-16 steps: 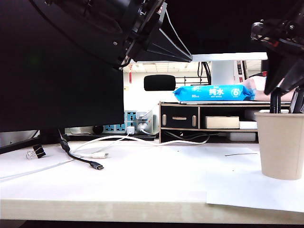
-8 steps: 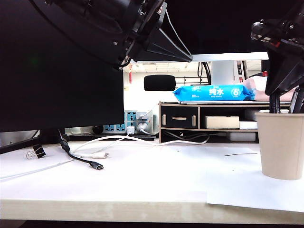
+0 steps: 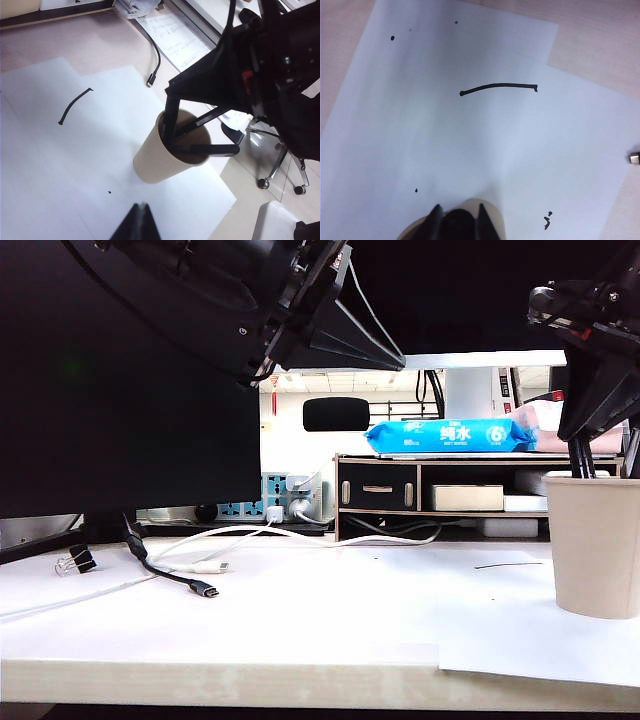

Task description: Pick up the marker from the paper cup and put it on the table.

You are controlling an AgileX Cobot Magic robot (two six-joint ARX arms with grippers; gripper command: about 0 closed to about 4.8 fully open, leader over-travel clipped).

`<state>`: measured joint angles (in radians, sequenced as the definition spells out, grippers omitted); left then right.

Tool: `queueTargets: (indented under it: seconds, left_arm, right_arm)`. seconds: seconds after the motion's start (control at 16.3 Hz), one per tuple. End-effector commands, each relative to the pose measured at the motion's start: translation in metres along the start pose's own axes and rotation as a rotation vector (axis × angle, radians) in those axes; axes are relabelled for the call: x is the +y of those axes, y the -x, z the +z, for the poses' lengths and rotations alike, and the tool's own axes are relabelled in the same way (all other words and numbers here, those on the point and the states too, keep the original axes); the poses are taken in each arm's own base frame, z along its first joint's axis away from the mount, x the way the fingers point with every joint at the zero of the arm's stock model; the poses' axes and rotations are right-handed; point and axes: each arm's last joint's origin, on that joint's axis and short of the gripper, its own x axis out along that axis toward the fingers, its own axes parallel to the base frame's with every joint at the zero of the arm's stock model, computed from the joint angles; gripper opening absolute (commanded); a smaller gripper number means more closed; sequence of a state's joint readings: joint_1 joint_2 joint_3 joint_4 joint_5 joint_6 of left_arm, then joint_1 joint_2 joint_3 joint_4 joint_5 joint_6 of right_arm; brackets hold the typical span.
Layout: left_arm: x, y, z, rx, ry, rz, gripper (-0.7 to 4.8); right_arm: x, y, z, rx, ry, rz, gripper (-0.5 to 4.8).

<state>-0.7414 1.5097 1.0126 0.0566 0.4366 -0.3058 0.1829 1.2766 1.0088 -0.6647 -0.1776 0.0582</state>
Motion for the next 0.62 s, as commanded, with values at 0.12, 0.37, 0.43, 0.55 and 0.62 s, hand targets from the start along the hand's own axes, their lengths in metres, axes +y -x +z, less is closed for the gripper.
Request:
queueTargets:
  seconds: [0.12,0.37,0.43,0.55,0.62]
  left_arm:
    - [-0.001,0.001,0.004,-0.019,-0.02,-0.006,-0.05]
    - [-0.001,0.001,0.004,-0.019,-0.019,-0.005,-0.04]
    - [-0.001,0.001,0.004,-0.018,-0.019,-0.005,-0.04]
    - [-0.001,0.001,0.004,-0.018,-0.019,-0.005,-0.04]
    - [-0.001,0.001,0.004,-0.018,-0.019,-0.005,-0.04]
  right_arm:
    - [0.001,0.003,0.002,-0.016,0.007,0.001,0.72]
    - [0.004,0.021,0.01,-0.08,0.018,0.004,0.72]
    - [0.006,0.028,0.013,-0.097,0.022,0.005,0.72]
    - [0.008,0.038,0.02,-0.097,0.025,0.006,0.72]
    - [0.009,0.044,0.023,-0.103,0.026,0.006,0.72]
